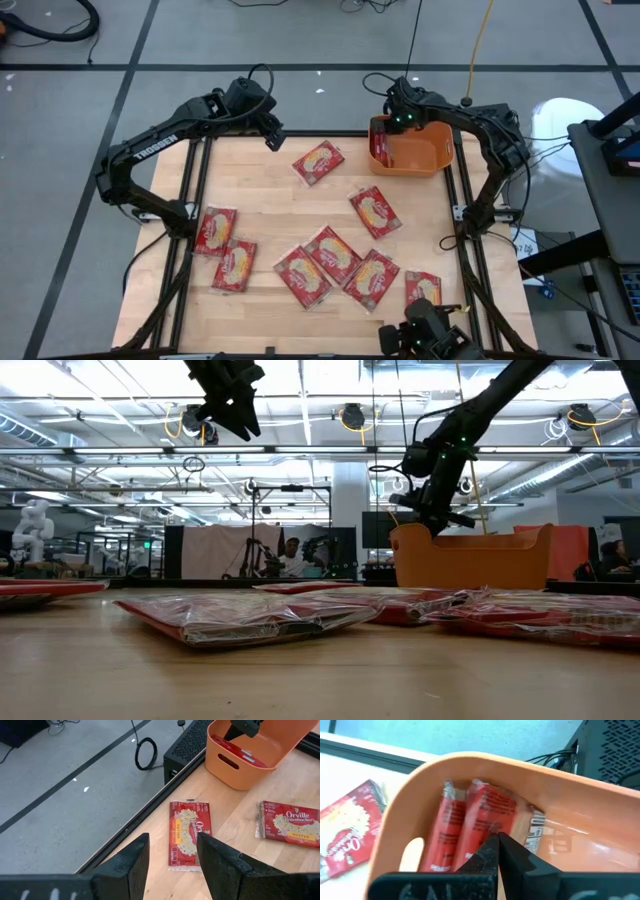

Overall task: Sort popcorn bags into baskets
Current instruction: Put the red popcorn bag into the orange bin

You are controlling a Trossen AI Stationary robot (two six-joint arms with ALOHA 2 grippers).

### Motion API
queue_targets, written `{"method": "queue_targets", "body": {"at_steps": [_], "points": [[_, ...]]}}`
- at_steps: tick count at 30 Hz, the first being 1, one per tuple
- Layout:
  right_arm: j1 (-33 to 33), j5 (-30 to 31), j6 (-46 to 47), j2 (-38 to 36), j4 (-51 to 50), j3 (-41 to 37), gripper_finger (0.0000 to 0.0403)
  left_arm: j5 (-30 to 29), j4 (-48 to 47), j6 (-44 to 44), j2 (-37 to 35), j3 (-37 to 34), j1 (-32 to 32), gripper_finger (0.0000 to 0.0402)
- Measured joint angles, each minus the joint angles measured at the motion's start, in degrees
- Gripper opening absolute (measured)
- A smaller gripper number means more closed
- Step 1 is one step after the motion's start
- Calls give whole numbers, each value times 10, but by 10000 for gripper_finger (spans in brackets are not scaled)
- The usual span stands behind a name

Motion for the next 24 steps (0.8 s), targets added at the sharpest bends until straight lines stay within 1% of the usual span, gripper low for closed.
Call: {"method": "queue_targets", "body": {"at_steps": [6, 11, 14, 19, 24], "points": [[-1, 2, 5, -41, 21, 0, 0, 0, 0, 0, 0, 0, 0, 168], [0, 1, -5, -100, 33, 0, 0, 0, 0, -1, 0, 0, 0, 168], [12, -7, -8, -143, 27, 0, 0, 0, 0, -1, 0, 0, 0, 168], [58, -16, -7, -217, -4, 0, 0, 0, 0, -3, 0, 0, 0, 168], [127, -15, 8, -275, -46, 0, 0, 1, -9, -11, 0, 0, -3, 168]]}}
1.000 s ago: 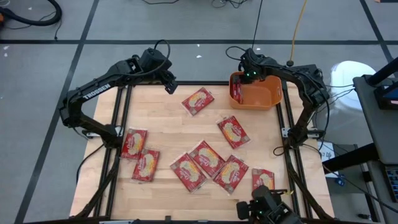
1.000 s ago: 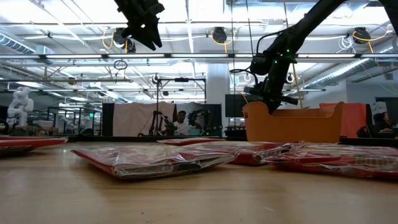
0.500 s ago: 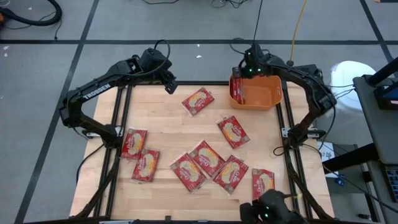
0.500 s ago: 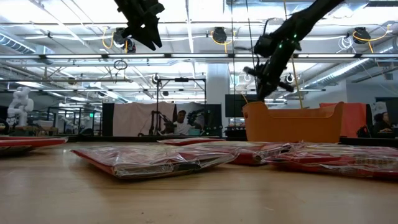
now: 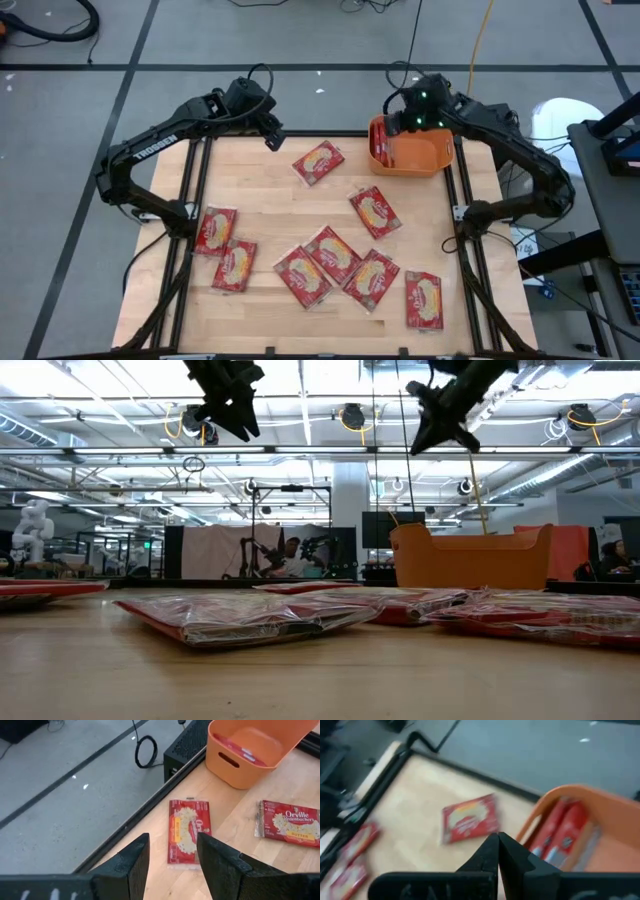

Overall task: Sort popcorn bags into baskets
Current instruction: Put the red popcorn bag into the orange bin

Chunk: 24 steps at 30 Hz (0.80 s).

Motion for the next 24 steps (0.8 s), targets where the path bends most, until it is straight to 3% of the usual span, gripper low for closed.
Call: {"method": "queue_targets", "body": {"at_steps": [4, 10, 13, 19, 24], "points": [[56, 3, 23, -24, -32, 0, 0, 16, -55, -28, 0, 0, -6, 168], [137, 72, 79, -34, -36, 0, 0, 37, -153, -80, 0, -24, -24, 168], [166, 79, 92, -33, -29, 0, 0, 55, -213, -122, 1, -47, -33, 168], [204, 105, 90, -33, -27, 0, 0, 95, -274, -174, 0, -138, -61, 168], [208, 107, 76, -33, -27, 0, 0, 77, -273, -249, 0, -230, -72, 168]]}}
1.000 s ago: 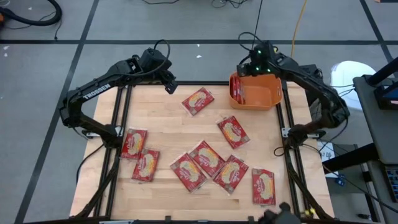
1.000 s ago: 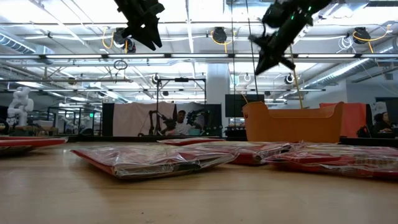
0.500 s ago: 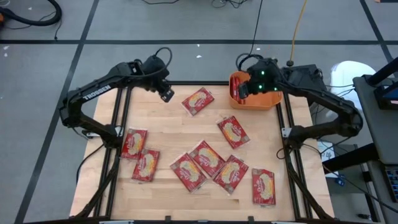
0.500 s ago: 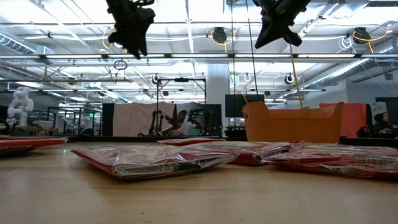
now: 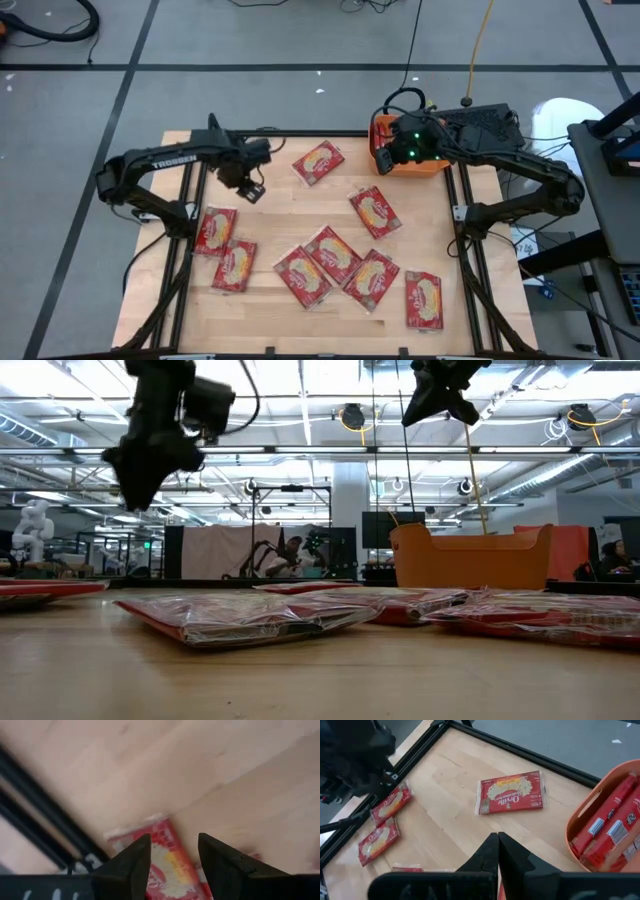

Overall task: Sort popcorn bags into baskets
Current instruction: Put the red popcorn bag into the orange bin

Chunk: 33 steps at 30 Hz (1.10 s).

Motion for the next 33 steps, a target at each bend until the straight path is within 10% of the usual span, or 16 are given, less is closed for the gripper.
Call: {"method": "queue_targets", "body": {"at_steps": [13, 33], "points": [[0, 1, 4, 0, 10, 0, 0, -2, 105, -75, 0, -170, -1, 168], [-1, 0, -15, 0, 12, -1, 0, -41, 165, -164, 0, -190, -79, 168]]}}
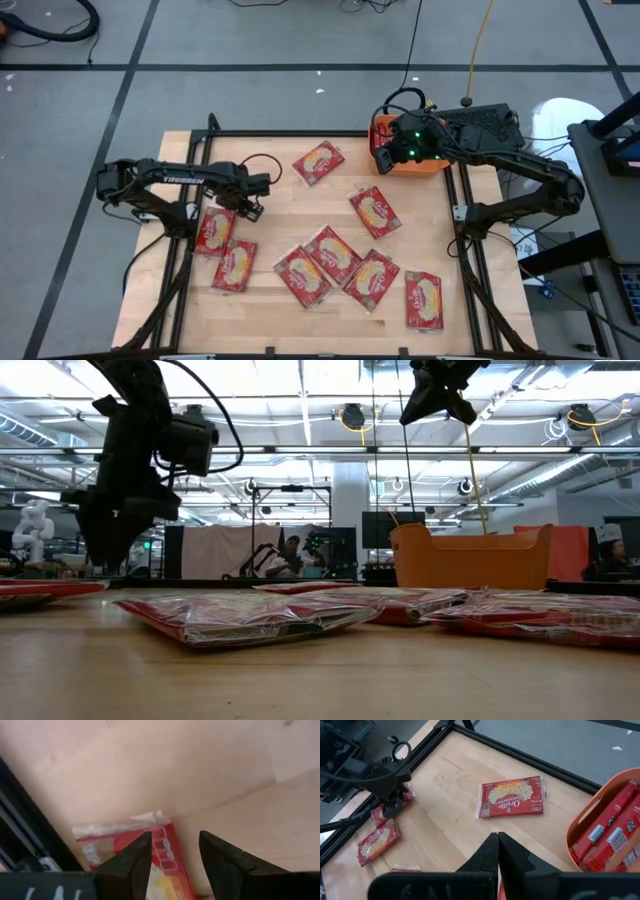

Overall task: Sort popcorn bags into baskets
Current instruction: Put the red popcorn bag into the orange bin

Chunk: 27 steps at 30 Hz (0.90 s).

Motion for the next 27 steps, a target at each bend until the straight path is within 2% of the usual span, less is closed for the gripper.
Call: {"method": "queue_targets", "body": {"at_steps": [6, 12, 27], "points": [[0, -3, 5, 0, 14, -23, 0, -22, 15, -3, 13, 0, -8, 168], [8, -14, 34, 0, 48, -47, 0, -26, 12, -15, 55, 0, -16, 168], [16, -19, 34, 0, 57, -48, 0, -33, 24, 7, 106, -18, -31, 166]]}}
